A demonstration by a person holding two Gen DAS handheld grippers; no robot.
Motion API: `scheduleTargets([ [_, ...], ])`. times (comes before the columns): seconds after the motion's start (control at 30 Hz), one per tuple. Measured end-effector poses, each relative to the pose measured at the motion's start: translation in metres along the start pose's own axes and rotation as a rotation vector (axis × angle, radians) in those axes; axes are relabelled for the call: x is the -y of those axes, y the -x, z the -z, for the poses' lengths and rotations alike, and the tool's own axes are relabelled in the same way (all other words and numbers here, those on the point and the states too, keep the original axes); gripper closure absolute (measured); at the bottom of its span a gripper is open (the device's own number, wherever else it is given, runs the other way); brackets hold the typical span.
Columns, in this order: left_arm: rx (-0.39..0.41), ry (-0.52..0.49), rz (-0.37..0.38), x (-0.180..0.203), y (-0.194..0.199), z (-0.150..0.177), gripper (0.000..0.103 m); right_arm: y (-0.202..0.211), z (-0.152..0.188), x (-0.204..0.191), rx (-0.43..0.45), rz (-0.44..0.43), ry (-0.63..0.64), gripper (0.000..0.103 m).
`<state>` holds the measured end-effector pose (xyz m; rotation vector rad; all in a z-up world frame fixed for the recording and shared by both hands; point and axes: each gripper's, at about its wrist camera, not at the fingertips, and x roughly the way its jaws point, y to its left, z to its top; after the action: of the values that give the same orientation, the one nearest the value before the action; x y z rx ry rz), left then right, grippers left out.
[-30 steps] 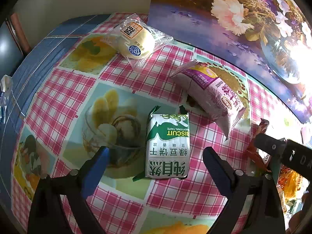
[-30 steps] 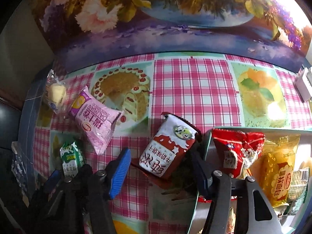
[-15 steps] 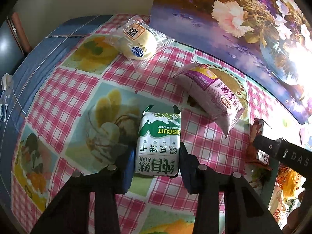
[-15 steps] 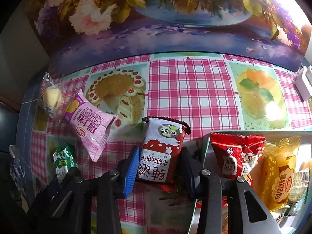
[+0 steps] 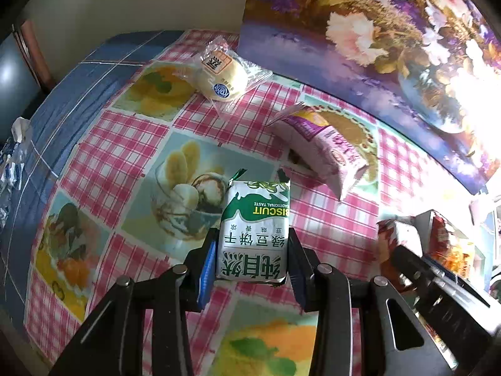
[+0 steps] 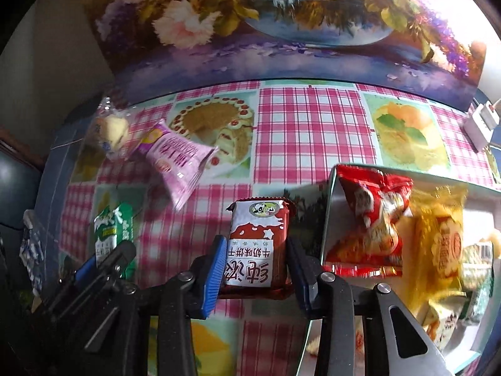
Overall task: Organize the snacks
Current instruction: 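Grasp the green biscuit box with the left tool while the right tool grasps the red milk box, then carry the green biscuit box and red milk box over the white tray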
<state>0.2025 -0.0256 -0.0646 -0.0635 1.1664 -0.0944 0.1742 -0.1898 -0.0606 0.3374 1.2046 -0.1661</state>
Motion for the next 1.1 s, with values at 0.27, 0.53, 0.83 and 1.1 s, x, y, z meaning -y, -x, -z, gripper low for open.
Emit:
scheduleTargets([
  [0.27,0.029,-0.004,0.004,0.006,0.035,0.005,0.06,0.034,0.024,0.0,0.039,-0.028,-0.01,0.061],
  [0.53,0.06,-0.02,0.024,0.025,0.067,0.017,0.06,0.065,0.045,0.017,0.085,-0.056,-0.071,0.061],
  [0.83,0.068,-0.041,0.046,0.058,0.085,0.032,0.06,0.092,0.062,0.052,0.134,-0.047,-0.156,0.061],
  [1.1,0.077,-0.097,0.062,0.099,0.096,0.045,0.06,0.108,0.067,0.095,0.157,-0.023,-0.251,0.061],
])
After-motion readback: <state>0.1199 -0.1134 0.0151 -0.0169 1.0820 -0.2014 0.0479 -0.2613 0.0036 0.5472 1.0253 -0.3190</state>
